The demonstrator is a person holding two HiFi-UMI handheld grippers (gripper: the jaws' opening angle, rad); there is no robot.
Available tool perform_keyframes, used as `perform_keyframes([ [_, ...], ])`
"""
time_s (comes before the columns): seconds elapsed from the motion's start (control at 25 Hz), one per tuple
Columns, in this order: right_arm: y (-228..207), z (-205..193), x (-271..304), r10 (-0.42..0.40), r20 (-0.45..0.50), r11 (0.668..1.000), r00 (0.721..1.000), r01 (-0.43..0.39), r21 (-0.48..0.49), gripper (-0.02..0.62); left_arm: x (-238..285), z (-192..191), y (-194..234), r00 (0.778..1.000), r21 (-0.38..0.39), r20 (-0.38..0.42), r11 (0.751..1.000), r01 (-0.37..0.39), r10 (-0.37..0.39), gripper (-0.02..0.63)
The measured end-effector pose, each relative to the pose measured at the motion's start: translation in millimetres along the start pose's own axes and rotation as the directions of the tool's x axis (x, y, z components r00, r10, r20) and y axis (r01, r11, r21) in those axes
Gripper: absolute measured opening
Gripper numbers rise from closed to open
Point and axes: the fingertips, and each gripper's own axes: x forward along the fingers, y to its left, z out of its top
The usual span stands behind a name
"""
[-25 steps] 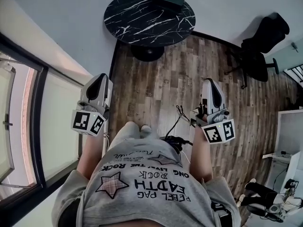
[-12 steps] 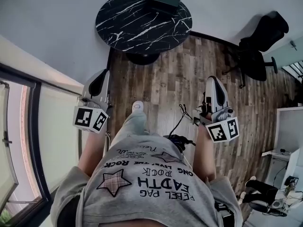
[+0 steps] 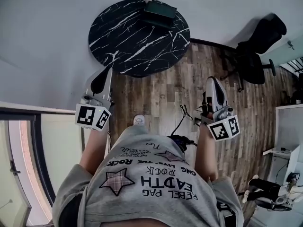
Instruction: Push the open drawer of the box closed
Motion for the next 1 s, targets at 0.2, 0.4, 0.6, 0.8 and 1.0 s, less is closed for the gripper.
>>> perform_keyframes([
  [0.2, -16, -8, 37, -0.028, 0.019, 1.0, 0.999, 0.028, 0.002, 0.012, 36, -8, 32, 1.0, -0.008, -0.003, 1.0, 0.017, -0.017, 0.009],
  [0.4, -28, -11, 61, -0.058, 0.033, 0.998, 0.998, 0.058, 0.0, 0.012, 66, -15, 55, 0.999, -0.017, -0.007, 0.999, 0.038, -0.038, 0.009],
  [0.6, -38, -10, 76, -0.078, 0.031, 0.997, 0.996, 0.078, -0.004, 0.012, 86, -22, 63, 0.998, -0.036, -0.014, 0.998, 0.053, -0.054, 0.009],
  [0.8, -46, -15, 92, -0.069, 0.027, 0.998, 0.997, 0.069, 0.002, 0.012, 97, -34, 69, 0.998, -0.05, -0.034, 0.997, 0.052, -0.053, 0.008],
  [1.0, -63, -23, 117, -0.037, 0.02, 0.999, 0.999, 0.036, 0.015, 0.012, 113, -44, 77, 0.999, -0.055, -0.044, 0.998, 0.027, -0.03, 0.009],
])
